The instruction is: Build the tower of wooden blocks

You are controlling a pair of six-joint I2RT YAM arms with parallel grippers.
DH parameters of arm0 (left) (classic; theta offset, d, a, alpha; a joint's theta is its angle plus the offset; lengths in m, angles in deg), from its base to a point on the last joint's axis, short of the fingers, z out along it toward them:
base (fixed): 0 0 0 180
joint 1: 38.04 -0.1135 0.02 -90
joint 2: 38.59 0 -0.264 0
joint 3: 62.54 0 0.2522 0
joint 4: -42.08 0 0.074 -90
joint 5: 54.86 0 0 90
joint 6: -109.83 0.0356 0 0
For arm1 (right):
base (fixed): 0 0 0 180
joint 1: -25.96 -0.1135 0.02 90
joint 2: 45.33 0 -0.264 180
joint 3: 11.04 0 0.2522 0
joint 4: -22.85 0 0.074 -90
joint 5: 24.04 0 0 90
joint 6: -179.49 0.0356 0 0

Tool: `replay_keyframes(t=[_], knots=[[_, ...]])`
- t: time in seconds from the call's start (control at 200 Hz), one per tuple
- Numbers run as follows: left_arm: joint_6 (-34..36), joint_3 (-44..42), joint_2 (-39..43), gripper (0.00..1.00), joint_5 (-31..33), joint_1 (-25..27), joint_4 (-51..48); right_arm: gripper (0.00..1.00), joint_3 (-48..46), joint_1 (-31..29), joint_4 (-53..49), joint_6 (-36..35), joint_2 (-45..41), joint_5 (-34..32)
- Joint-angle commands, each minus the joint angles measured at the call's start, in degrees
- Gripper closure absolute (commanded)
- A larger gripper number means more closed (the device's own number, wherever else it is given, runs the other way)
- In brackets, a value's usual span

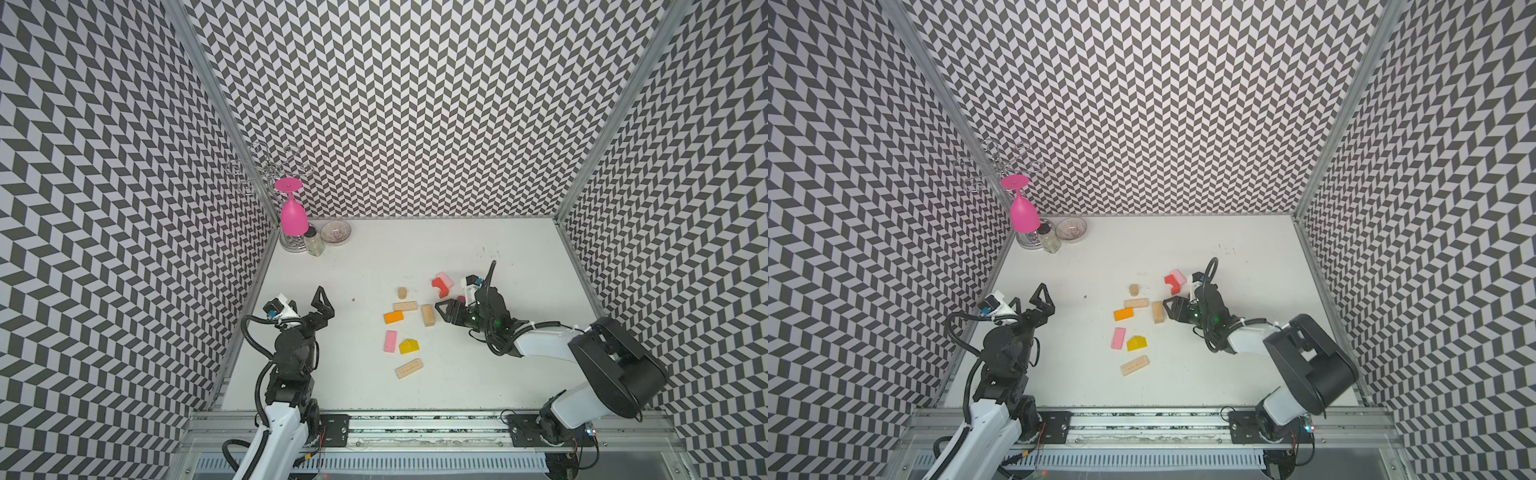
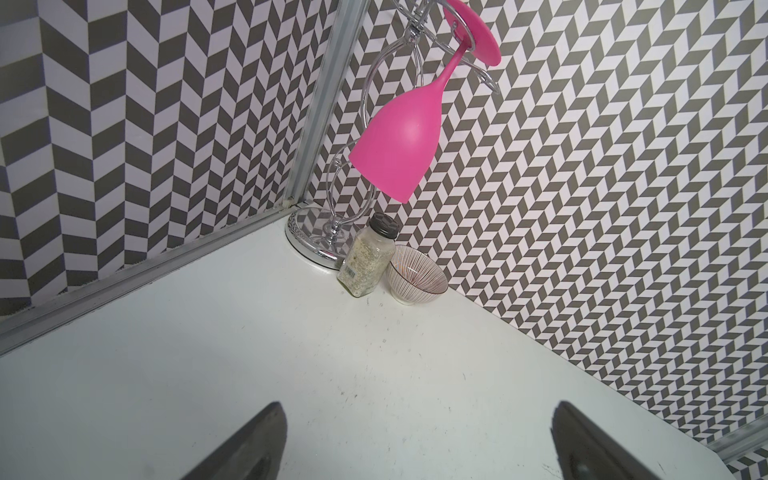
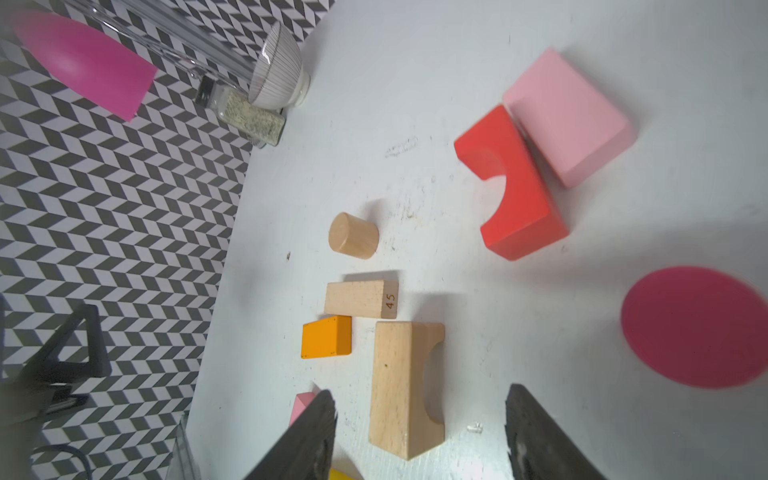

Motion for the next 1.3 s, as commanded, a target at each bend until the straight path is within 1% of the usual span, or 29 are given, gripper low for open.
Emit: replay_keyframes(t=[0.0,0.045,0.065,0.09,0.155,0.215,0.25,0.285,0.356,0.441,0.541,0.601,0.616,0.671,0.781,0.851,0.942,1.112,1.172,1.232,1.292], knots=[[-0.6,-0.6,0.9,0.0,0.5,0.1,-0.4,0.36,3.5,-0.5,-8.1,-5.3,-3.9,-9.5],[-0.5,-0.6,0.9,0.0,0.5,0.1,-0.4,0.37,5.1,-0.5,-10.1,-6.5,-4.1,-11.7],[-0.5,-0.6,0.9,0.0,0.5,0.1,-0.4,0.39,5.8,-0.5,-10.8,-7.0,-3.8,-12.7],[-0.5,-0.6,0.8,0.0,0.5,0.1,-0.4,0.42,6.9,-0.5,-11.3,-7.6,-3.2,-14.0],[-0.5,-0.5,0.5,0.0,0.5,0.1,-0.3,0.44,10.1,-0.4,-12.4,-9.6,0.0,-16.2],[-0.4,-0.4,0.0,0.0,0.5,0.1,-0.2,0.5,14.8,0.0,-15.3,-11.6,4.7,-15.8],[-0.3,-0.3,-0.5,0.0,0.1,0.1,0.2,0.54,18.5,0.2,-18.7,-13.4,7.9,-14.7],[0.3,-0.3,-1.2,0.0,-1.5,0.1,0.9,0.6,21.9,0.2,-21.1,-14.8,11.0,-14.3],[1.7,0.0,-2.9,0.0,-5.1,0.2,2.7,0.64,26.9,0.2,-23.9,-16.7,16.6,-13.8],[3.9,0.3,-6.0,0.0,-10.2,0.3,6.2,0.64,29.5,0.2,-24.8,-17.9,20.1,-15.2],[5.9,0.8,-10.2,0.0,-15.7,1.3,10.1,0.57,29.5,0.2,-24.9,-18.7,20.7,-19.9],[6.8,1.6,-13.1,0.0,-17.5,3.0,12.0,0.55,29.5,0.2,-25.3,-19.3,20.3,-21.9],[8.2,1.9,-13.9,0.0,-17.8,3.5,12.3,0.54,29.5,0.2,-25.3,-19.4,20.2,-22.4],[10.4,3.3,-16.5,0.0,-17.4,6.2,12.8,0.52,29.2,0.2,-24.8,-19.8,19.9,-22.9],[14.1,6.3,-20.9,0.0,-13.5,12.5,12.0,0.51,29.6,0.2,-24.2,-20.1,20.4,-21.0],[16.2,6.9,-23.2,0.0,-14.9,14.6,13.4,0.51,29.9,0.0,-24.1,-20.8,21.5,-19.0],[17.2,8.8,-26.5,0.0,-15.2,15.8,12.9,0.54,30.8,-0.4,-25.0,-21.1,23.0,-19.0],[17.2,11.5,-30.9,0.0,-14.1,16.2,11.6,0.55,31.4,-0.8,-25.9,-21.0,23.0,-20.8],[17.3,12.1,-31.8,0.0,-14.0,16.3,11.1,0.55,31.8,-0.8,-25.9,-21.0,23.3,-20.7],[17.4,12.3,-32.1,0.0,-14.0,16.6,11.0,0.58,32.3,-0.8,-26.0,-21.2,23.8,-20.7],[17.5,12.1,-31.8,0.0,-13.6,16.8,11.0,0.59,32.8,-0.9,-26.2,-21.2,24.3,-21.7]])
